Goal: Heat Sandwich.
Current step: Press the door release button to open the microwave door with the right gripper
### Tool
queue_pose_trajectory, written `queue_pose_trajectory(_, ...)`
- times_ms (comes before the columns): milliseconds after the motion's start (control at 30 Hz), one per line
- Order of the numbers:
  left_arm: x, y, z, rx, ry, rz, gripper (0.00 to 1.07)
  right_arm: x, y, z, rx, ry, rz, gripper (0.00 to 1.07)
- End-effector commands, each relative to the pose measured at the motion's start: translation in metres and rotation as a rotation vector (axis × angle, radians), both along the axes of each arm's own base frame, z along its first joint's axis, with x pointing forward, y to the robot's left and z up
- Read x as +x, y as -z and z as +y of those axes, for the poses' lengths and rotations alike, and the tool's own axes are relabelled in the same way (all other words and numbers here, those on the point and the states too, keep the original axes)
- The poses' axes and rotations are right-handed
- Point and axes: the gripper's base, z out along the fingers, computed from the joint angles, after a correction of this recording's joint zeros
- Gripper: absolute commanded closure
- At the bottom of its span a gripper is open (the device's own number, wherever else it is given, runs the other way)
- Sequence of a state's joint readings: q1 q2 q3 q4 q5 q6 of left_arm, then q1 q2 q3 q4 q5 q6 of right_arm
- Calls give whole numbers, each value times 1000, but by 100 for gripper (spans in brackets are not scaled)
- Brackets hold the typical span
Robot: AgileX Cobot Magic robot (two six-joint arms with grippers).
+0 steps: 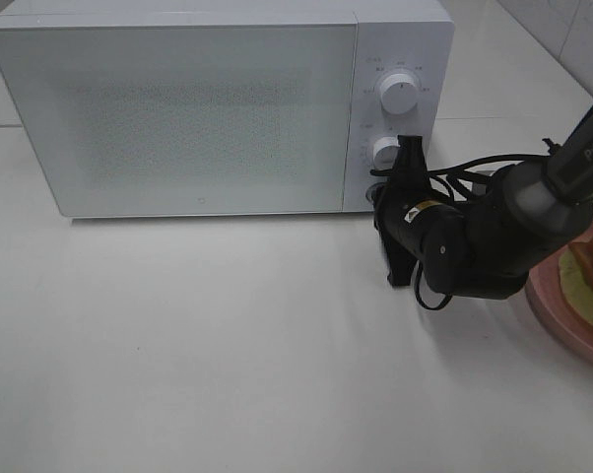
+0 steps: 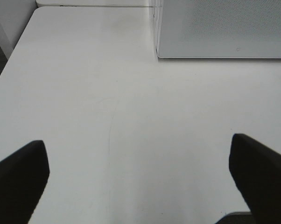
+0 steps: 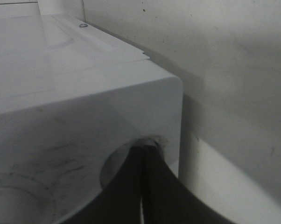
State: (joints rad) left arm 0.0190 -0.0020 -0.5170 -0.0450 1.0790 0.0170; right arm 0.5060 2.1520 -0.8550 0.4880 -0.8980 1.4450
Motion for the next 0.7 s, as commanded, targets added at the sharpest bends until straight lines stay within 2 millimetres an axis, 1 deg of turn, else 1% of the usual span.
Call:
queue_pose_trajectory(33,1,0,0,-3,3,-7,7,14,-25,-4,13,32,-195,107)
queue_pose_trajectory(300,1,0,0,-3,3,-7,7,20,-34,-2,25,37,-243,107)
queue_pose_trajectory(400,1,0,0,-3,3,-7,7,25,-41,-1,33,54,-303,107)
queue_pose_trajectory(467,1,0,0,-3,3,-7,7,25,-42,-1,32,56,-305,107)
queue_pose_trajectory(700,1,0,0,-3,3,-7,7,42,-52,5,20,80,-369,107)
